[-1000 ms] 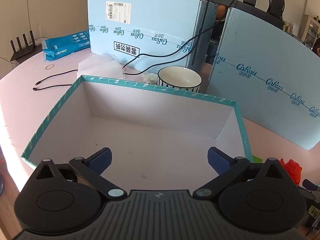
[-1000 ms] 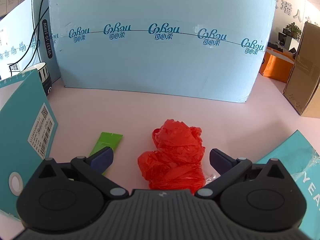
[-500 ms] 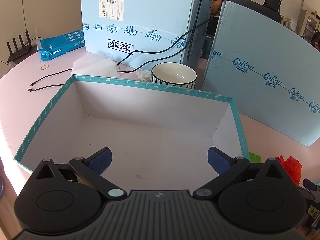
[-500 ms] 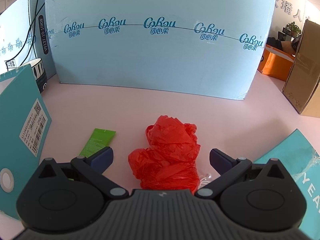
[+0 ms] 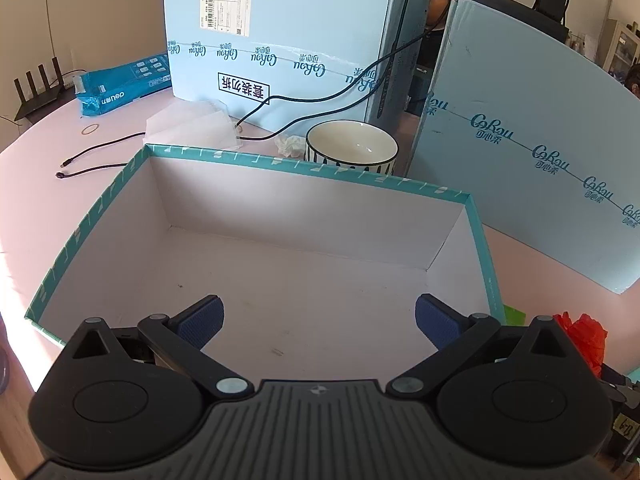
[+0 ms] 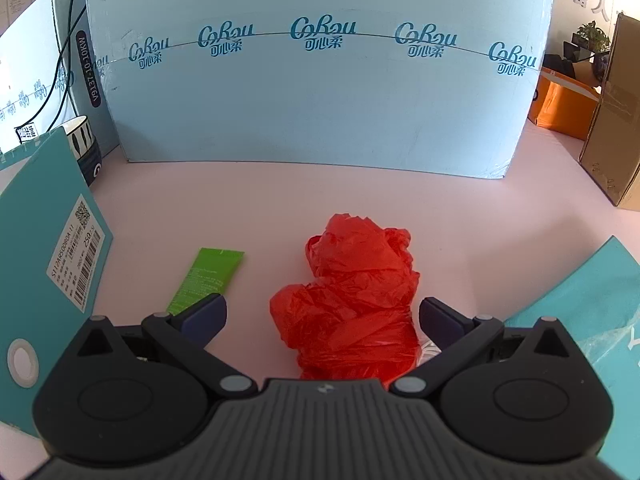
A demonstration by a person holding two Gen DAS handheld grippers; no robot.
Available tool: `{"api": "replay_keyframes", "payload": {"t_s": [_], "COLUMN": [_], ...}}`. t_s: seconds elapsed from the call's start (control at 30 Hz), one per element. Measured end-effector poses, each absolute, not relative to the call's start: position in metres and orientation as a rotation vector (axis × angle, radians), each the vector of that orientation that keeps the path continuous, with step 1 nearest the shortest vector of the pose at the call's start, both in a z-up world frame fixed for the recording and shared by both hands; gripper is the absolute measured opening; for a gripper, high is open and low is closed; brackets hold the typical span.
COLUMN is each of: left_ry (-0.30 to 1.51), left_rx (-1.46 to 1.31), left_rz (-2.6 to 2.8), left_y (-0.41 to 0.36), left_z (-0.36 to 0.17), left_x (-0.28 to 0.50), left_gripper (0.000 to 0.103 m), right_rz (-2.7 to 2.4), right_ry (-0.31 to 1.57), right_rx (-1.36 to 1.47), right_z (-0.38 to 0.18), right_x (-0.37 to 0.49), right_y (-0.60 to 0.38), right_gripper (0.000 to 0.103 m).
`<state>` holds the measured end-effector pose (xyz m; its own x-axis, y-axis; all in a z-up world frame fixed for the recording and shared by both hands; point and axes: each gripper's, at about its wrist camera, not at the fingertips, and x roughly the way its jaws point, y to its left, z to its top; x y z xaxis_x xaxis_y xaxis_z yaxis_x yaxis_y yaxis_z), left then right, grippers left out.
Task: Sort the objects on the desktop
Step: 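Position the right tool fingers around the red plastic bag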
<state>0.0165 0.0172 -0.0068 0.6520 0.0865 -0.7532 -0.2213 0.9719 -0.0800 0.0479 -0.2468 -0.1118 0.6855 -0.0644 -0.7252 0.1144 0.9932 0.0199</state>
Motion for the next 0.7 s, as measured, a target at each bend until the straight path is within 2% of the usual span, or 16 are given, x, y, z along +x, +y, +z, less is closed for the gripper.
{"api": "replay_keyframes", "payload": {"t_s": [0.7], "left_ry": [0.851], "left_rx": [-0.173], "left_rz": [0.185], "left_y": [0.0182], "left_z": [-0.0087], "left_x": [0.0188], "left_gripper": [0.102], "right_rz": [-0.155], "right_ry": [0.805], "right_rx": [0.078], "right_z": [-0.1170], "right_x": [0.0507], "right_y": [-0.2519], "right_gripper": [0.103]}}
